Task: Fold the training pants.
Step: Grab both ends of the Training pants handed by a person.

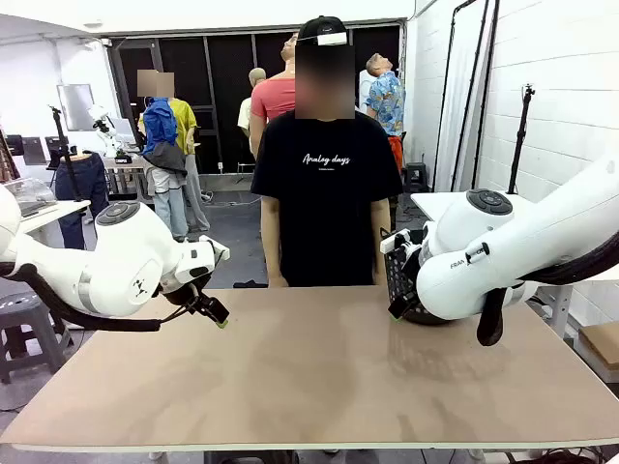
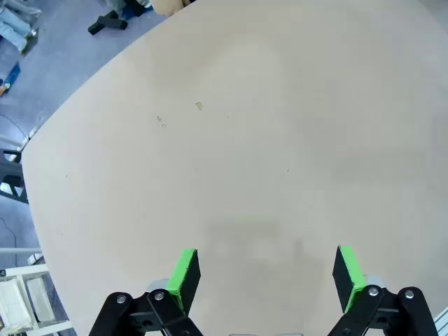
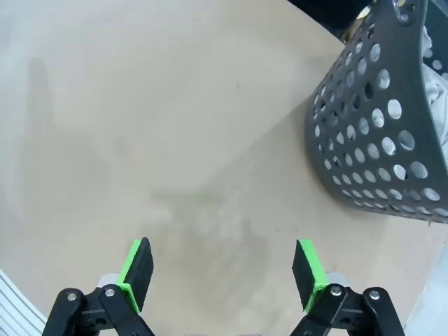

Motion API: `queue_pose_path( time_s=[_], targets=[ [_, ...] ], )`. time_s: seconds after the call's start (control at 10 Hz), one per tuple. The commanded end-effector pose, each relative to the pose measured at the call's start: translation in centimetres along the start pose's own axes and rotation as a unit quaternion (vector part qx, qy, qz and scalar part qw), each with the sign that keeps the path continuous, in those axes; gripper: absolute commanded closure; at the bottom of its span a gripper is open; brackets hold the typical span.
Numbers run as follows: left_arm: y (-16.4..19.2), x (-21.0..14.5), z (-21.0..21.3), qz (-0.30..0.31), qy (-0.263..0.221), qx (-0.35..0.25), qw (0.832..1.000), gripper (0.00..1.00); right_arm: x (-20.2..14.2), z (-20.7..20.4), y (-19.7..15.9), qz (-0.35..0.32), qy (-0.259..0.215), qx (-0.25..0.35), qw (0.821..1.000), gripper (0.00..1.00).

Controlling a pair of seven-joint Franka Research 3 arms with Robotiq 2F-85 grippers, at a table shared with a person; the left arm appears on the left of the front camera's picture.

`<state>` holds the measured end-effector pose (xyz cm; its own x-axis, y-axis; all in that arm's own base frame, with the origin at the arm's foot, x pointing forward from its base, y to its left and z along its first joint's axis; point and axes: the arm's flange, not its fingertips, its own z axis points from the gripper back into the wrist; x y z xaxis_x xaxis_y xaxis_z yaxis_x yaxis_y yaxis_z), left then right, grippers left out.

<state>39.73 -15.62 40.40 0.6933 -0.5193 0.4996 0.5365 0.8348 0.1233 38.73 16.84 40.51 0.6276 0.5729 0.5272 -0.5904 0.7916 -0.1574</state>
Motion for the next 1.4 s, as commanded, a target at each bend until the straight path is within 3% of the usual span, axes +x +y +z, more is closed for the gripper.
queue_pose_path(
  time_s=[0.0,0.9,1.3],
  targets=[
    [0.0,-0.1,0.2,0.0,-0.001,0.006,1.0,0.0,0.0,0.1,-0.1,-0.001,-0.001,-0.001,1.0,0.0],
    [0.0,0.0,0.0,0.0,0.0,0.0,1.0,0.0,0.0,0.0,0.0,0.0,0.0,0.0,1.0,0.0],
    [-0.8,4.0,6.5,-0.02,0.023,0.022,0.999,0.0,2.9,9.2,-1.8,0.005,0.004,0.0,1.0,0.0]
  ],
)
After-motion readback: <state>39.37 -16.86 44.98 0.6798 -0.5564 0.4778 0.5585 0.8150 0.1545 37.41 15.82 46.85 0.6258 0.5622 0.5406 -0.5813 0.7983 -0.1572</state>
